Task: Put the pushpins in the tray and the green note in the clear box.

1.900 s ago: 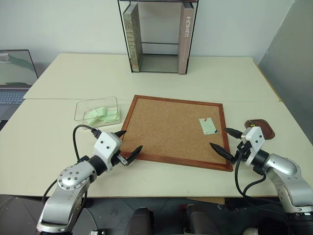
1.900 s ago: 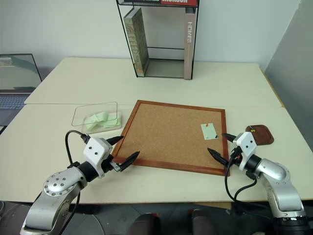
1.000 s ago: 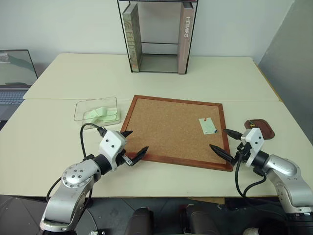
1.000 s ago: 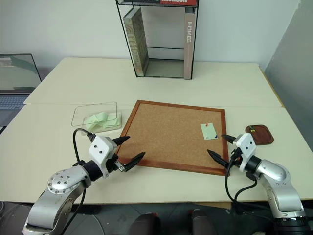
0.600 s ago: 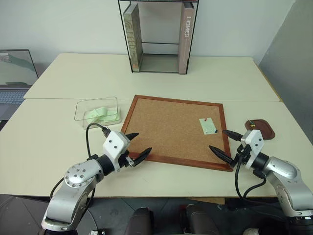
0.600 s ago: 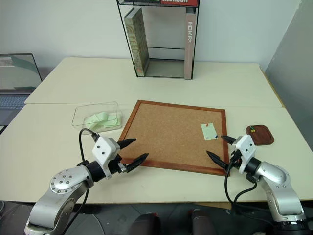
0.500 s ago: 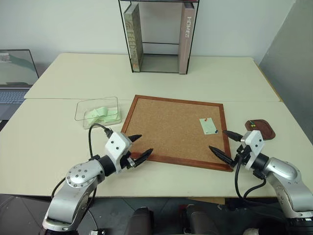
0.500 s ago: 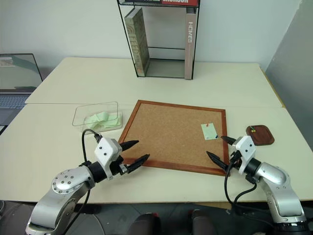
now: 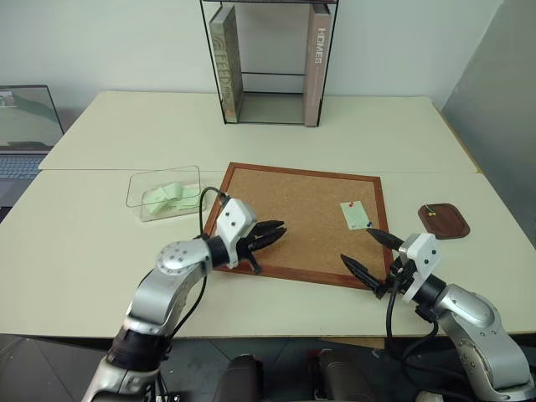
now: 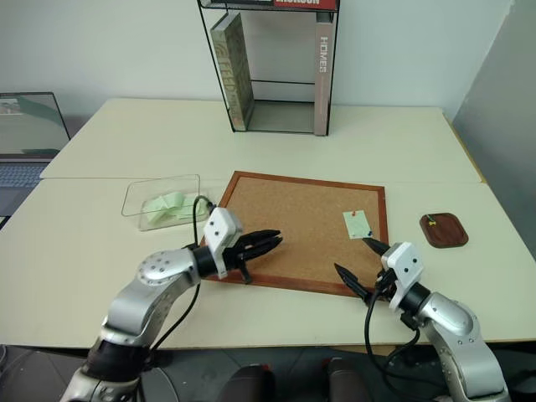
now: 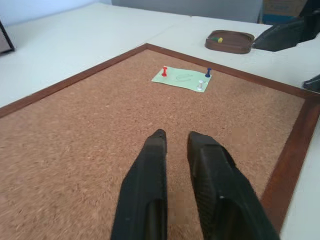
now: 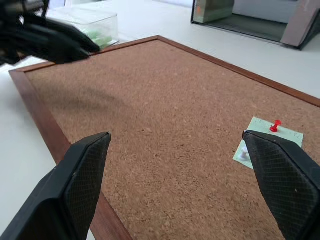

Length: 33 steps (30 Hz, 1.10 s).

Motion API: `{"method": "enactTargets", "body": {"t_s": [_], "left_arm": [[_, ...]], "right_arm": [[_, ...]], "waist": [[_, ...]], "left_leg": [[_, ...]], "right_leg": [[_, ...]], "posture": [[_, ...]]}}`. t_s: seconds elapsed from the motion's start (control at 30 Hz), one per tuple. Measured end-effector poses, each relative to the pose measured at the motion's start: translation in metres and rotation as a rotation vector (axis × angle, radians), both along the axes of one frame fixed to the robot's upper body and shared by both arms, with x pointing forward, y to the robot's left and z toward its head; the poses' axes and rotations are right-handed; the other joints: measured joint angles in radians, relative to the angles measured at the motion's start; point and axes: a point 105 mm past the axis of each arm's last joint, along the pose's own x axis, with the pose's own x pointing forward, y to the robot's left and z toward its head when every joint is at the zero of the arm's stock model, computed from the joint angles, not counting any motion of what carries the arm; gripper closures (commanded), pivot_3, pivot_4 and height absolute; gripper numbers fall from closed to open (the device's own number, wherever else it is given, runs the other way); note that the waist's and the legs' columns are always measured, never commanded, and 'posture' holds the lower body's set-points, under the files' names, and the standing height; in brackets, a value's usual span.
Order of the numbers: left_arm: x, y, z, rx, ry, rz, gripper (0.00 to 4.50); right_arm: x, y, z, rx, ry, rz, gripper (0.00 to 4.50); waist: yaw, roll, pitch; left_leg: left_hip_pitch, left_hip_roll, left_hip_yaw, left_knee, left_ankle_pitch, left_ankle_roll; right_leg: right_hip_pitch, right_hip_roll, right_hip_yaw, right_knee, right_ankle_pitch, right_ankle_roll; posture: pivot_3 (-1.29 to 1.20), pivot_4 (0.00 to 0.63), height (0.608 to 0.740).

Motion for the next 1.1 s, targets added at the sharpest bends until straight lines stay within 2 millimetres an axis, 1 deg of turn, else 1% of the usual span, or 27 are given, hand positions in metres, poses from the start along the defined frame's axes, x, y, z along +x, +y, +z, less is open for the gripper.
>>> {"method": "enactTargets", "body": {"t_s": [0.03,0.13,0.23,0.3,0.37,0.57,0.67,0.73,0.9,1.07,1.1], "left_arm": [[0.006,-0.004,0.001,-0.003,-0.003,-0.009,4.48],[0.016,-0.014,0.002,-0.008,-0.015,-0.047,4.48],[0.027,-0.028,-0.001,-0.012,-0.013,-0.063,4.48],[0.030,-0.037,-0.006,-0.001,-0.014,-0.084,4.48],[0.029,-0.043,-0.012,0.013,-0.010,-0.113,4.48],[0.033,-0.047,-0.041,0.056,0.042,-0.117,4.48],[0.039,-0.050,-0.042,0.073,0.021,-0.126,4.48],[0.041,-0.052,-0.043,0.076,0.008,-0.128,4.48],[0.041,-0.054,-0.043,0.071,-0.004,-0.134,4.48],[0.039,-0.052,-0.044,0.073,-0.002,-0.140,4.48],[0.039,-0.052,-0.044,0.074,-0.004,-0.141,4.50]], "right_arm": [[0.001,0.001,0.002,0.005,-0.004,-0.006,0.00],[0.001,0.009,0.008,0.017,-0.023,0.000,0.00],[0.004,0.009,0.009,0.018,-0.012,-0.016,0.00],[0.009,0.009,0.012,0.015,-0.012,-0.018,0.00],[0.015,0.008,0.015,0.010,-0.009,-0.033,0.00],[0.049,-0.004,0.016,0.004,0.052,-0.143,0.00],[0.066,-0.007,0.023,0.015,0.059,-0.171,0.00],[0.077,-0.008,0.025,0.014,0.067,-0.184,0.00],[0.111,-0.016,0.016,-0.047,0.110,-0.257,0.00],[0.123,-0.020,-0.003,-0.096,0.152,-0.284,0.00],[0.125,-0.021,-0.007,-0.103,0.157,-0.292,0.19]], "waist": [[0.001,0.000,0.000],[0.000,0.000,0.000],[0.001,0.000,0.000],[-0.001,0.000,0.000],[-0.003,0.000,0.000],[-0.001,0.000,0.000],[0.000,0.000,0.000],[-0.001,0.000,0.000],[0.000,0.000,0.000],[-0.001,0.000,-0.001],[-0.002,0.000,-0.001]], "left_leg": [[0.000,0.000,0.000,0.000,0.000,0.000],[0.000,0.000,0.000,0.000,0.000,0.000],[-0.001,-0.001,0.000,0.000,0.000,0.000],[-0.001,-0.001,0.001,0.000,0.000,0.000],[0.000,0.000,0.001,0.000,0.000,0.000],[0.000,-0.001,0.000,0.001,0.000,0.000],[0.000,-0.001,0.000,0.001,0.000,0.000],[0.000,-0.001,0.000,0.001,0.000,0.000],[0.000,-0.001,0.001,0.001,0.000,0.000],[0.000,-0.001,0.001,0.000,0.000,0.000],[0.000,-0.001,0.001,0.000,0.000,0.000]], "right_leg": [[0.000,0.000,0.000,0.000,0.000,0.000],[0.000,0.000,0.001,0.000,0.000,0.000],[0.000,0.000,0.000,-0.001,0.000,0.000],[0.000,0.000,0.001,-0.001,0.000,0.000],[0.000,0.000,0.001,-0.001,0.000,0.000],[0.000,0.000,0.000,0.001,0.000,0.000],[0.000,0.000,0.000,0.000,0.000,0.000],[0.000,0.000,0.001,0.000,0.000,0.000],[0.000,0.000,0.001,0.001,0.001,0.000],[0.000,0.000,0.001,0.001,0.002,-0.002],[0.000,0.000,0.001,0.001,0.002,-0.002]], "posture": [[0.00,0.150,0.740],[0.00,0.150,0.740],[0.00,0.150,0.740],[0.00,0.150,0.740],[0.00,0.150,0.740],[0.00,0.150,0.740],[0.00,0.150,0.740],[0.00,0.150,0.740],[0.00,0.150,0.740],[0.00,0.150,0.740],[0.00,0.150,0.740]]}}
